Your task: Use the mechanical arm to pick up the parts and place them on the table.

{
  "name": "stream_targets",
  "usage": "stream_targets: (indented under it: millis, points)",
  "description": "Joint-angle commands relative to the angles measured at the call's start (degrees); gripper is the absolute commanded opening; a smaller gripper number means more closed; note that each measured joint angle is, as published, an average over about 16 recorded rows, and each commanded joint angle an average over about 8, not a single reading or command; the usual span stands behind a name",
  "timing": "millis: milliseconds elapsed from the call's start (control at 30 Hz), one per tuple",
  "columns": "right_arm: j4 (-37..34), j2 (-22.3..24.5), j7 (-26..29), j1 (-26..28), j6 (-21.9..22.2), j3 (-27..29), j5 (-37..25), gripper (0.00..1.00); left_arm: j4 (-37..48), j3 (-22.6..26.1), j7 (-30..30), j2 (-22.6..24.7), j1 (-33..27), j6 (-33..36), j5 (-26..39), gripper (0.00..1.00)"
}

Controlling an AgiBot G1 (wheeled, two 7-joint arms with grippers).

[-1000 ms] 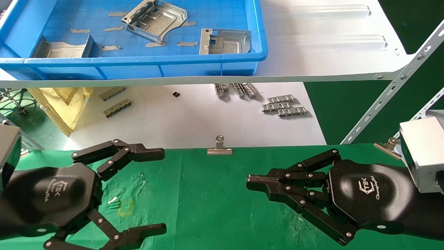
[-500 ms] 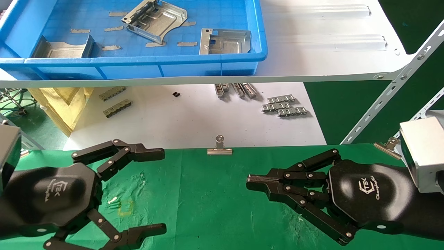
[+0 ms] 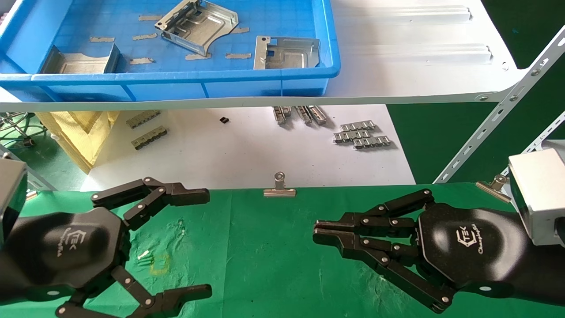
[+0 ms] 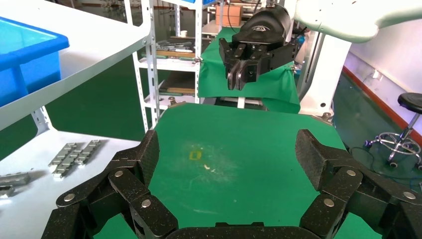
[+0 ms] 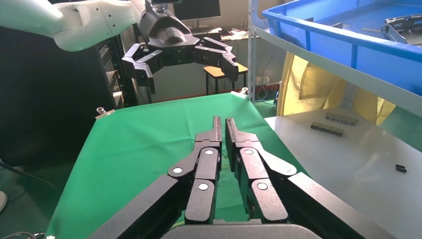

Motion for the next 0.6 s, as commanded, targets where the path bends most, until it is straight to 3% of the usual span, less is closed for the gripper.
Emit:
stream_targets:
  millis: [33, 200, 367, 600]
  points:
    - [0.00, 0.00, 0.00, 0.00, 0.00, 0.00, 0.00, 1.00, -0.17, 0.12, -0.16, 0.10, 0.07, 0.01, 0.00, 1.00]
    - [-0.01, 0.00, 0.00, 0.00, 0.00, 0.00, 0.00, 1.00, 4.75, 1.12, 0.44, 3.79, -5.85, -0.66, 2.07, 1.00]
    - [-0.01, 0.00, 0.00, 0.00, 0.00, -0.01, 0.00, 1.00, 16.55, 2.95, 2.52, 9.27, -18.66, -2.03, 7.57, 1.00]
    - [-0.01, 0.00, -0.01, 0.01, 0.00, -0.01, 0.01, 1.00, 40.36, 6.14, 6.51, 19.01, -37.56, -14.95, 18.53, 1.00]
